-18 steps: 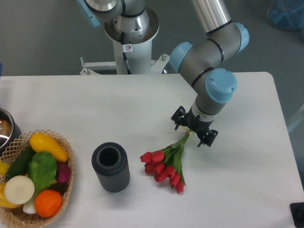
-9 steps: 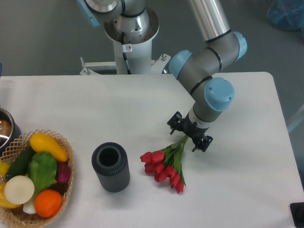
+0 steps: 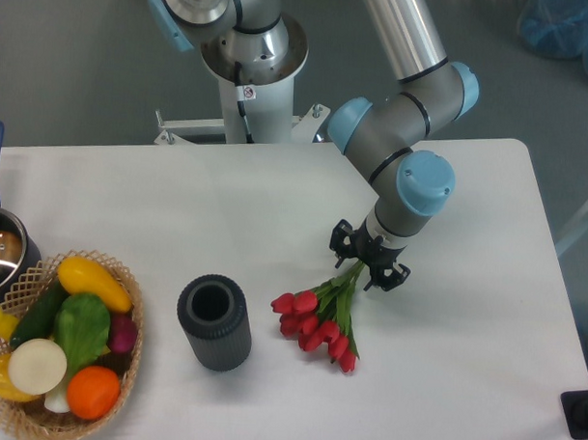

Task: Pick up the flowers from the table
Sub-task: 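Lower the gripper onto the tulip stems and close it around them, then lift the gripped tulip bouquet up off the table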

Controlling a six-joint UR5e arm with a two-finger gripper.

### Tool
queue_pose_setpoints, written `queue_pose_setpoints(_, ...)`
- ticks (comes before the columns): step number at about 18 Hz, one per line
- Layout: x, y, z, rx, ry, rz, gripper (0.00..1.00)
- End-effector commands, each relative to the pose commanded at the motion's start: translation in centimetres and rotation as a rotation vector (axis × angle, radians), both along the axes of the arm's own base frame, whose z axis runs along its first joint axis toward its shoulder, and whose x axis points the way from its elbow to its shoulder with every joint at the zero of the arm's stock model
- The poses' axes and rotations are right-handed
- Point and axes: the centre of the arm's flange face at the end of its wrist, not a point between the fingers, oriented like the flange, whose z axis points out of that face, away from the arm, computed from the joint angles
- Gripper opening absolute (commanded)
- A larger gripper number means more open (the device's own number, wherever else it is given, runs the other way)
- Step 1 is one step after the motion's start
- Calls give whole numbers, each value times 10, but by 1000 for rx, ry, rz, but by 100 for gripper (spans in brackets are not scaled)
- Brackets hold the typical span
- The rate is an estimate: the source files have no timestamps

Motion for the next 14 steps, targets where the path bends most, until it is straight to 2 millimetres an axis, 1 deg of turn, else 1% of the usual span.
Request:
queue_pose_setpoints(1,0,0,0,-1,-1,0,43)
queue_pose_setpoints(3,0,0,-1,-2,-4,2,37)
queue_pose_setpoints(6,-1,-1,-1,0,-4,5,32)
queue_pose_setpoints(8,-1,0,-2,-2,-6,3,30)
queue_pose_setpoints(10,-2,-1,-1,-2,-4,5,25)
queue_pose_setpoints(12,-1,-1,-1,-1,-5,5,24)
queue_pose_setpoints(14,-4,-2,3,0,0,8,23)
